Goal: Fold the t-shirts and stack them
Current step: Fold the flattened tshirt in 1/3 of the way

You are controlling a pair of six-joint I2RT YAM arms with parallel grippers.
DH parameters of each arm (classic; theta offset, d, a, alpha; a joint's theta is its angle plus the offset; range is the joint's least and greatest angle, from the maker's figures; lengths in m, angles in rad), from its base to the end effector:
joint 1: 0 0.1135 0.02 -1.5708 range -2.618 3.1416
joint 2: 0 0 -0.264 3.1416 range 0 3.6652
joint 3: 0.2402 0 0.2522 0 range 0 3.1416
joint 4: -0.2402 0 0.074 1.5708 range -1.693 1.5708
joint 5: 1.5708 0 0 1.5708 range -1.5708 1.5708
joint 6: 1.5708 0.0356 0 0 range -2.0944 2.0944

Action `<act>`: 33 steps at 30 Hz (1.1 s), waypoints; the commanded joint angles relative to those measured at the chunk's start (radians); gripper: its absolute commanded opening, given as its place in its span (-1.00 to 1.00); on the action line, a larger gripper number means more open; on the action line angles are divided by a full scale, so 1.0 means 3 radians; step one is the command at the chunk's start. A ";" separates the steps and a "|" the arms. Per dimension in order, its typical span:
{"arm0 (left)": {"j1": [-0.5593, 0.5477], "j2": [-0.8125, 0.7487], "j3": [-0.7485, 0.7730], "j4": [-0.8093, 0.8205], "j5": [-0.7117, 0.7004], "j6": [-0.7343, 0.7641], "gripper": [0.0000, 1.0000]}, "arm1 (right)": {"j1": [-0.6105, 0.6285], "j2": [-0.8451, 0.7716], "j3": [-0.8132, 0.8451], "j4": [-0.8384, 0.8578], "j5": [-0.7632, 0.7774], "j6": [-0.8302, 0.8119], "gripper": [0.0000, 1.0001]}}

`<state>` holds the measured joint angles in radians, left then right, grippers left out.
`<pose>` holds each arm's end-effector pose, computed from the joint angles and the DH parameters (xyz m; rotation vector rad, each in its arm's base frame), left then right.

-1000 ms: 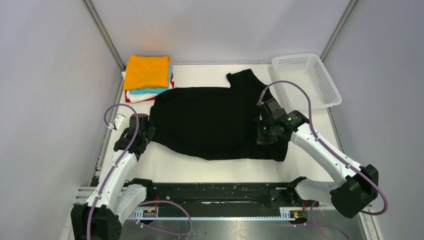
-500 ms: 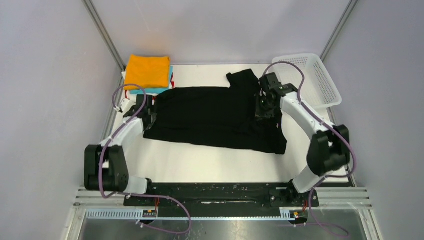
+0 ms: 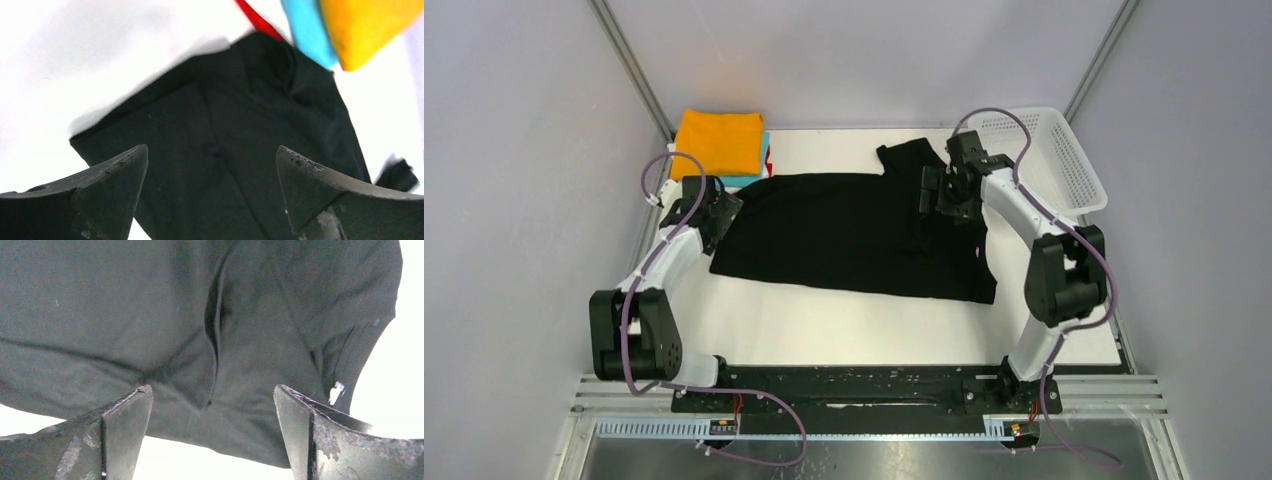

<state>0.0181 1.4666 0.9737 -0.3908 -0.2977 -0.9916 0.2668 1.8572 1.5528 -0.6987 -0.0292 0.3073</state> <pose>0.3050 0.0160 0.2295 -1.2739 2.0389 -0.0835 0.3906 0.1078 0.2582 0.0415 2.5936 0.2506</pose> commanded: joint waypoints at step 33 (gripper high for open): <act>-0.0042 0.0307 -0.0375 0.0917 0.1322 0.0217 0.98 | 0.0380 -0.0196 -0.1101 0.1162 -0.0490 0.0700 0.99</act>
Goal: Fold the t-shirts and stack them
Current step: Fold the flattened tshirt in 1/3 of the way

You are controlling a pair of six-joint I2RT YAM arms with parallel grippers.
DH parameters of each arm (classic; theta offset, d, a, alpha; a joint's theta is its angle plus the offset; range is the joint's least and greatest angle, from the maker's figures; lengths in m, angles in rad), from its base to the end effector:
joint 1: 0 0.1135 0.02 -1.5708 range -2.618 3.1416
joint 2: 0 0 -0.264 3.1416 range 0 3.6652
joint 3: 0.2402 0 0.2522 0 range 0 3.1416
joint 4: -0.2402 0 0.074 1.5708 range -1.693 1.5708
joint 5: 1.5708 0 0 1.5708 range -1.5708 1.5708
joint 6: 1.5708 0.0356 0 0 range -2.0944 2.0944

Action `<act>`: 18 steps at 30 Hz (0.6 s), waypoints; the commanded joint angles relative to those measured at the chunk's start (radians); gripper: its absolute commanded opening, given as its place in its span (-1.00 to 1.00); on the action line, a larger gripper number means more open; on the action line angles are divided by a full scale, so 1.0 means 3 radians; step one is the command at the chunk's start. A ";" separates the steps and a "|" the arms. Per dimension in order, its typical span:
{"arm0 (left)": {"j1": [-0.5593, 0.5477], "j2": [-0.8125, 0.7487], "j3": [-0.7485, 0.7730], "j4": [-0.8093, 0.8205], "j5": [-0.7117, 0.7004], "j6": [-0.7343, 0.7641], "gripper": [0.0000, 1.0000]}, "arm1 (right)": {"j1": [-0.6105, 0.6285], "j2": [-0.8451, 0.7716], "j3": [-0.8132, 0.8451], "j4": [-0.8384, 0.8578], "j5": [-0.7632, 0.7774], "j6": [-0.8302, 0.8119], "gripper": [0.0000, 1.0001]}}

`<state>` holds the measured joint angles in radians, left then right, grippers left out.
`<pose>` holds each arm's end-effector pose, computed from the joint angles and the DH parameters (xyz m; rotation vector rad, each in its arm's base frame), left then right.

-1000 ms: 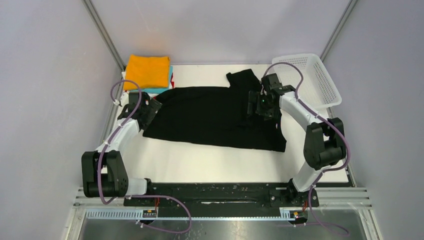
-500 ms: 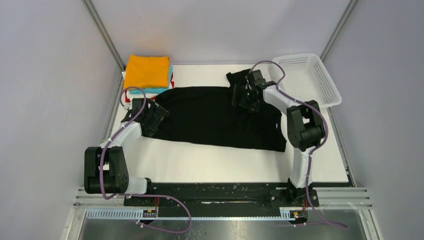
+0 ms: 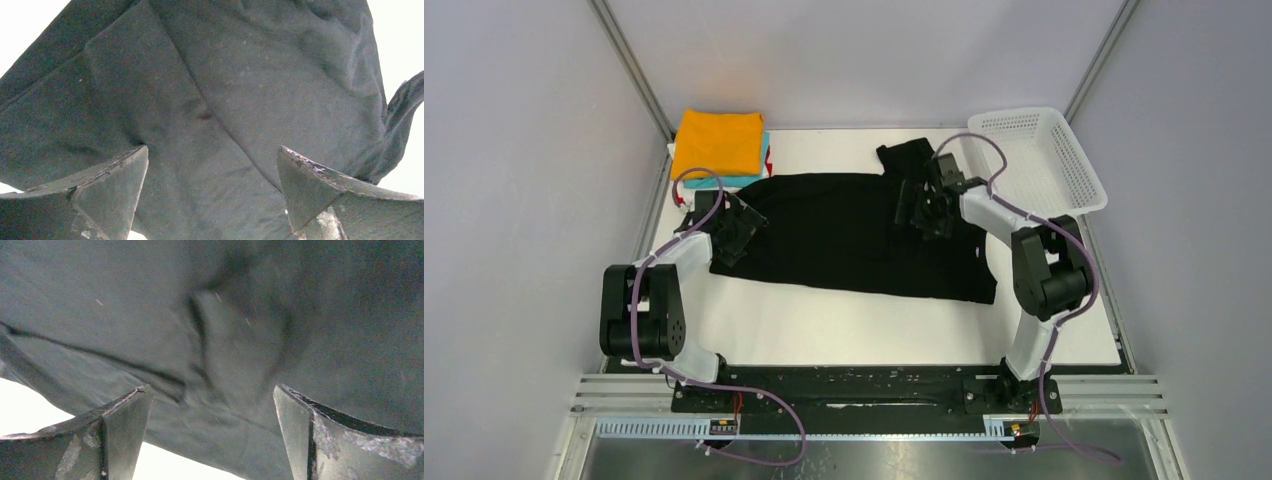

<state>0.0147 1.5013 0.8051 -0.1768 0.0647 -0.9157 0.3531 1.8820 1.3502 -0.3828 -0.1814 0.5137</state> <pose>0.2985 0.0021 0.1819 -1.0953 2.2478 -0.4689 0.3815 0.1474 0.2059 0.1264 2.5580 0.5772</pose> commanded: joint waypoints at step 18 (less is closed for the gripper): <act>-0.0177 -0.0697 -0.0869 -0.0595 -0.0188 -0.0047 0.98 | 0.0259 -0.1120 -0.2010 0.0019 -0.0089 0.0144 0.99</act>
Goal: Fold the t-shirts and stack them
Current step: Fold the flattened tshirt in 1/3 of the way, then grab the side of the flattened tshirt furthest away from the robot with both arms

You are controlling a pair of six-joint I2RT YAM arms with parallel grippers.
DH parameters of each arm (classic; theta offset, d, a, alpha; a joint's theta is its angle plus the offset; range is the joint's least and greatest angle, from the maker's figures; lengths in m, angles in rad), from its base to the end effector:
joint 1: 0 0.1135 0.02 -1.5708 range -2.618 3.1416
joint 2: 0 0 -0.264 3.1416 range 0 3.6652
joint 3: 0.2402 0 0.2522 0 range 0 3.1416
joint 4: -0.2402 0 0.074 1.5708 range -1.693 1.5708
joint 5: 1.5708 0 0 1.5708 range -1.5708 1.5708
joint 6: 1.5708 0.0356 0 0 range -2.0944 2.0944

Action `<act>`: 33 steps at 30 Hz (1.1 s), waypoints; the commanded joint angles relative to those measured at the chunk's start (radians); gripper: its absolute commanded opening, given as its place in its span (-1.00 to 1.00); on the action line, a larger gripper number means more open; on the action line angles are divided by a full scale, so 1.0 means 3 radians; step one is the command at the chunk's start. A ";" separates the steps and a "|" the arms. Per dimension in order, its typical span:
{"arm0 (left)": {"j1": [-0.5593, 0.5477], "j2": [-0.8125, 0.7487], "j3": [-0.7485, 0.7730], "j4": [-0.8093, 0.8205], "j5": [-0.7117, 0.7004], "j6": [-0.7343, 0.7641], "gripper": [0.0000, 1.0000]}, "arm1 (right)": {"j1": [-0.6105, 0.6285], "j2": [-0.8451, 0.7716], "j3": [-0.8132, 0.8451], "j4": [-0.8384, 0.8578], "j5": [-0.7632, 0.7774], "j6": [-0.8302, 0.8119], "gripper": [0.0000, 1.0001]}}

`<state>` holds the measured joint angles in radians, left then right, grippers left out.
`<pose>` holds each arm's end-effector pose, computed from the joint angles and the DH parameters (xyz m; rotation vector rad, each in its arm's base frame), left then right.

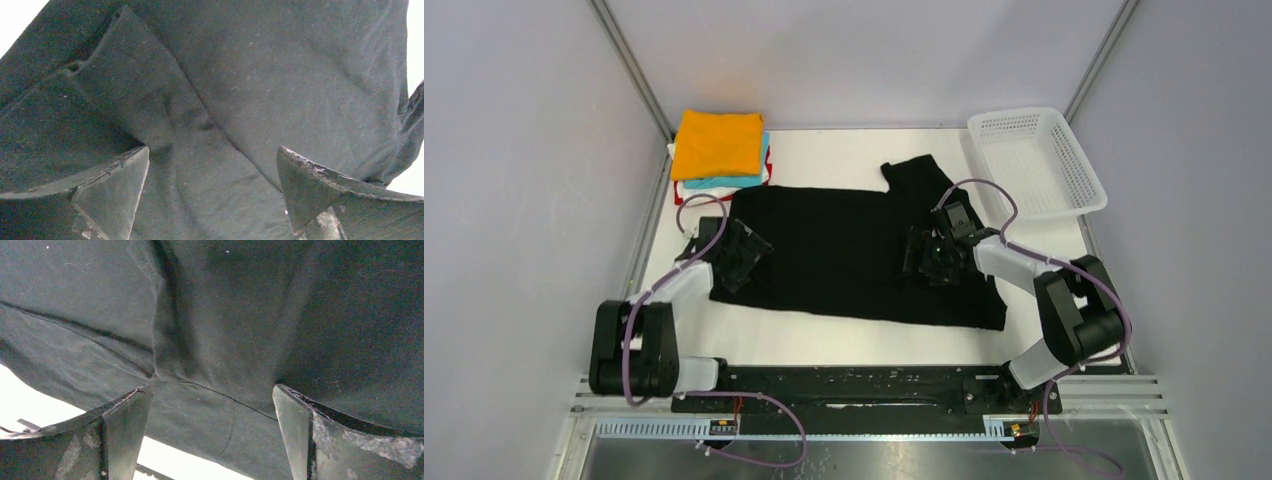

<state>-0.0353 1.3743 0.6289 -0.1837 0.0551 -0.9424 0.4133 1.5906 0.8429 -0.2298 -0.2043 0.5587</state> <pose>0.2545 -0.0110 0.1626 -1.1013 2.3129 -0.4621 0.2778 0.1297 0.1646 0.1094 2.6420 0.6169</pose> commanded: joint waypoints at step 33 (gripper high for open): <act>-0.0181 -0.1961 -0.0283 -0.1394 -0.0374 -0.0002 0.98 | 0.0105 -0.0624 -0.0137 -0.0335 0.0291 0.0028 0.97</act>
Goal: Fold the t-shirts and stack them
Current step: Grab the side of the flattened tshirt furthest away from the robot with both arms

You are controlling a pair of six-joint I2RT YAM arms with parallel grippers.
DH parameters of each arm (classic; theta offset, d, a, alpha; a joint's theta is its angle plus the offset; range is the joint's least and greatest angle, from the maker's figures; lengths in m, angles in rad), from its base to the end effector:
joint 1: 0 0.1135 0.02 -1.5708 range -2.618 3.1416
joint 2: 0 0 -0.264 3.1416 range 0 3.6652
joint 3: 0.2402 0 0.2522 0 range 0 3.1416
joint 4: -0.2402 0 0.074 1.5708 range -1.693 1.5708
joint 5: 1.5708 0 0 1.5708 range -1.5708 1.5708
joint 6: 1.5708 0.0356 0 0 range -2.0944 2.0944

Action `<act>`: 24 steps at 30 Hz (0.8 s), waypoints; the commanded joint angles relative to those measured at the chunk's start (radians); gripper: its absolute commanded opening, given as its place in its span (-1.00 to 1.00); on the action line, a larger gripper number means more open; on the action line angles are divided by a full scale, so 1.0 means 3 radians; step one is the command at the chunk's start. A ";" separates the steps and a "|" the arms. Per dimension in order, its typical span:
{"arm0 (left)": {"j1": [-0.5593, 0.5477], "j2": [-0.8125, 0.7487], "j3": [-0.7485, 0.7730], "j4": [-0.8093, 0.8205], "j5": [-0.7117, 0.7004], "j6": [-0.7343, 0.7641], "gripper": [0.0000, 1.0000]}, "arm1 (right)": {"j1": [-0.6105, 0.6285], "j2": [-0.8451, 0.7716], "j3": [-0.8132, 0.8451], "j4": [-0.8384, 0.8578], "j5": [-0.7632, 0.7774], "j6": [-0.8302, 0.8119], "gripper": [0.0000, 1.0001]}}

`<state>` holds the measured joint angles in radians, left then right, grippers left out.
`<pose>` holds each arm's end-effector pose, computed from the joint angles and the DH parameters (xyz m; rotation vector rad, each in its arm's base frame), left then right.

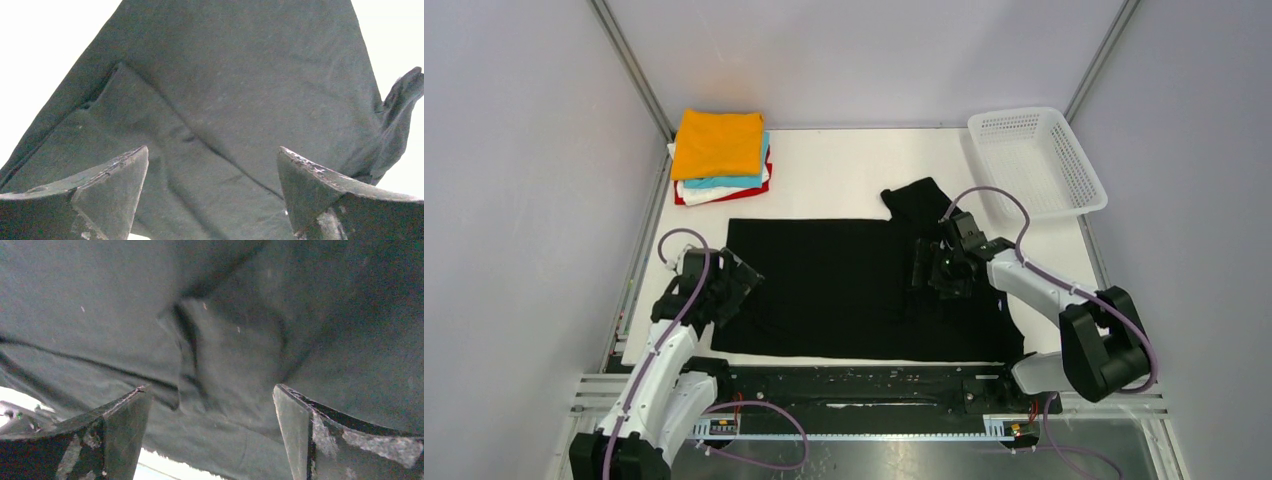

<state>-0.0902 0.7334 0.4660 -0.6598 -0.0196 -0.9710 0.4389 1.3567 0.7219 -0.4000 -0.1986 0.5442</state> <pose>0.1412 -0.0121 0.1957 -1.0932 2.3002 -0.4081 0.2254 0.1136 0.1809 0.0684 2.7011 0.5873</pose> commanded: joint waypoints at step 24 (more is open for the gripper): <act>0.0407 0.2289 0.1591 0.1054 -0.0722 0.0542 0.98 | -0.0179 0.0995 0.1503 0.0539 0.0674 -0.0090 0.97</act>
<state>-0.0216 1.2903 0.8268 -0.4335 -0.1993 -0.8810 0.4187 1.7073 1.1595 -0.2703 -0.0185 0.5472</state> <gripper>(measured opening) 0.989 0.985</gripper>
